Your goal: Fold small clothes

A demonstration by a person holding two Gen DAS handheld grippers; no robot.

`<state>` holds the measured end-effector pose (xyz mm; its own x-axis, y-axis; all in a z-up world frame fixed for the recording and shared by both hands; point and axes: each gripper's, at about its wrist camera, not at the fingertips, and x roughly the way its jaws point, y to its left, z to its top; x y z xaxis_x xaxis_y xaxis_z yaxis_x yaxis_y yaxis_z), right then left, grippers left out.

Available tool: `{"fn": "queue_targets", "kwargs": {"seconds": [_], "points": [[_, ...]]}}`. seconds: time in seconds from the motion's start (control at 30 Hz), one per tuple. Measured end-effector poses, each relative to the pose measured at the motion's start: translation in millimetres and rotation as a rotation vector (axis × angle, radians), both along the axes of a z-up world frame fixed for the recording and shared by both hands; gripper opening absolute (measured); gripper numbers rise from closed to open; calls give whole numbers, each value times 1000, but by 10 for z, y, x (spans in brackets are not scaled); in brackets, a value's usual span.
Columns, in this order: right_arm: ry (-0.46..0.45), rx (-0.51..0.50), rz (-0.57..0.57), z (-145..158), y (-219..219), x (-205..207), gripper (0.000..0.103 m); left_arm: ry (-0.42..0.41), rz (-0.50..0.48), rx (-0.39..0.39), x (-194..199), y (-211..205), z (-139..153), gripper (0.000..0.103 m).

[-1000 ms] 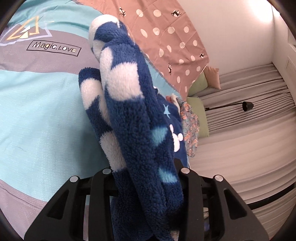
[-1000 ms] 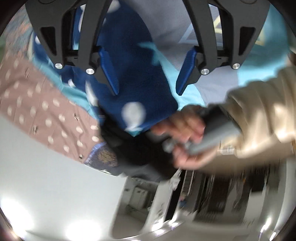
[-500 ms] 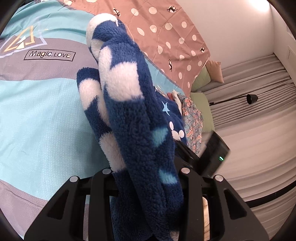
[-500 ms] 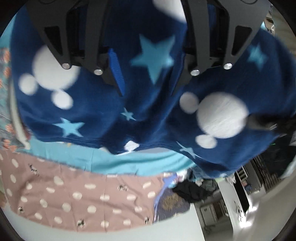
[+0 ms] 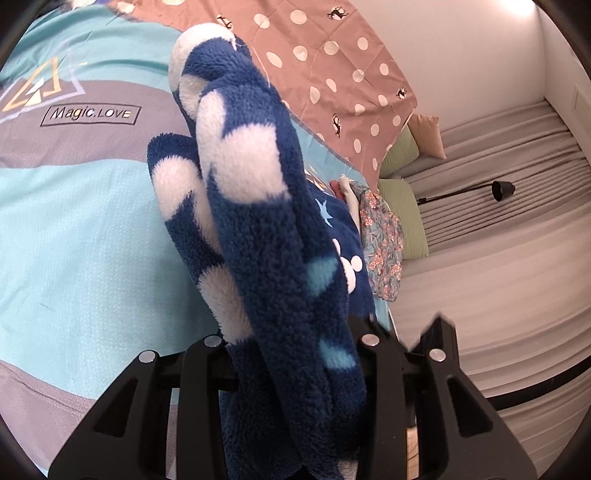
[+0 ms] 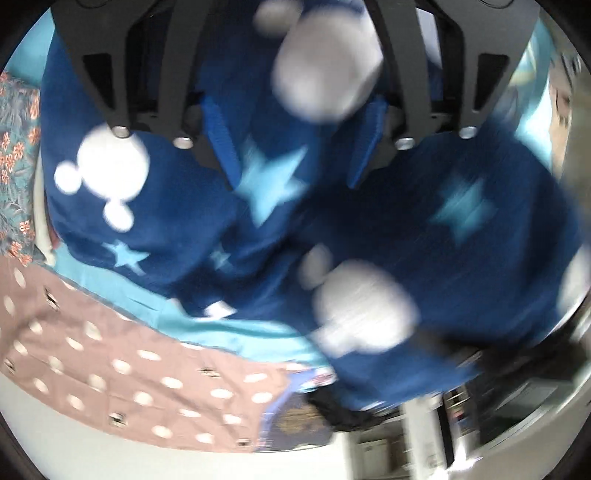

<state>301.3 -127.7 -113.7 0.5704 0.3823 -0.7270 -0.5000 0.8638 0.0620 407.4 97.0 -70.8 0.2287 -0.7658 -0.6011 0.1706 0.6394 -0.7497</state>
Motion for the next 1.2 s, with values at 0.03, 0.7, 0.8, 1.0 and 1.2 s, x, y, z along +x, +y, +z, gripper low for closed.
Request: {"fn": "queue_targets", "kwargs": {"seconds": [0.03, 0.7, 0.8, 1.0, 1.2], "points": [[-18, -20, 31, -2, 17, -138, 69, -5, -4, 4, -4, -34, 7, 35], [205, 277, -237, -81, -336, -183, 62, -40, -15, 37, -169, -319, 262, 35], [248, 263, -258, -248, -201, -104, 62, -42, -30, 78, -217, -351, 236, 35], [237, 313, -301, -158, -278, -304, 38, -73, -50, 107, -258, -499, 329, 35], [200, 209, -263, -110, -99, -577, 39, -72, -67, 106, -263, -630, 382, 35]]}}
